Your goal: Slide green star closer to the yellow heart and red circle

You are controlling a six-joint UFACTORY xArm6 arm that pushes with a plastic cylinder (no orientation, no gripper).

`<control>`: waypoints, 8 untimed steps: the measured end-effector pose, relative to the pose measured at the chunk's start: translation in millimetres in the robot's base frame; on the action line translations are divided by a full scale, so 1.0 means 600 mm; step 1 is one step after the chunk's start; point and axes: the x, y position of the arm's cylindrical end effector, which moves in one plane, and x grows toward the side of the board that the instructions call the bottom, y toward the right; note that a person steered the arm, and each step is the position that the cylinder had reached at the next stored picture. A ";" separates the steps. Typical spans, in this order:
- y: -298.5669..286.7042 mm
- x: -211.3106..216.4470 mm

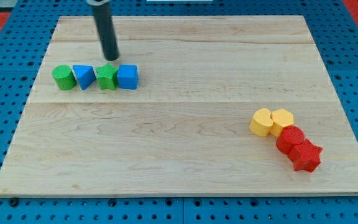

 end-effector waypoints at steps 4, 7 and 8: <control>0.112 0.183; 0.147 0.255; 0.181 0.225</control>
